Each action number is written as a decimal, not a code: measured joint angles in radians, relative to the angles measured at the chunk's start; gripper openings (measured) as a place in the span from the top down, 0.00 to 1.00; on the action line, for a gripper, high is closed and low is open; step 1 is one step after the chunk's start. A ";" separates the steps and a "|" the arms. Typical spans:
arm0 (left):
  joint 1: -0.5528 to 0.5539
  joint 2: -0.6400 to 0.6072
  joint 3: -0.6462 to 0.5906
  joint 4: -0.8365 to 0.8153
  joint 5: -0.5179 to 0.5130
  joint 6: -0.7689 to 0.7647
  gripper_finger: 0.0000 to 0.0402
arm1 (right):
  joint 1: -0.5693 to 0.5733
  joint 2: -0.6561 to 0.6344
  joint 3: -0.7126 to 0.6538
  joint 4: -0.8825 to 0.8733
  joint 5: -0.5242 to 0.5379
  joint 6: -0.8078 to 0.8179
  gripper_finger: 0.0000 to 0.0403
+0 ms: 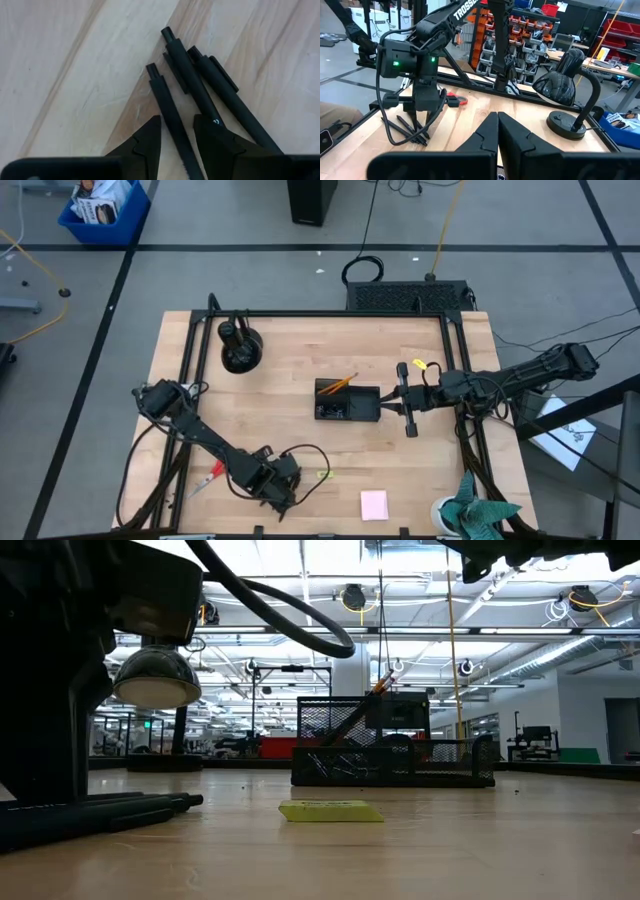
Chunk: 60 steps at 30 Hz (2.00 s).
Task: Pick and place office supplies into organizer
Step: Put the black pen into the black desk organizer
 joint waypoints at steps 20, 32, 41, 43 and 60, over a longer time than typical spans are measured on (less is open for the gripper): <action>0.020 -0.005 -0.003 -0.011 0.031 0.101 0.95 | 0.000 0.000 0.000 0.000 0.000 0.000 1.00; 0.149 -0.202 -0.010 -0.107 -0.285 0.323 0.96 | 0.000 0.004 0.000 0.007 0.000 0.000 1.00; 0.361 -0.416 -0.008 0.192 -0.399 0.801 0.96 | 0.000 0.008 0.000 0.014 0.000 -0.001 1.00; 0.422 -0.430 -0.006 0.291 -0.346 0.923 0.95 | 0.000 0.008 0.000 0.014 0.000 -0.001 1.00; 0.758 -0.325 -0.306 1.117 0.252 1.166 0.97 | 0.000 0.008 0.000 -0.007 0.002 -0.029 1.00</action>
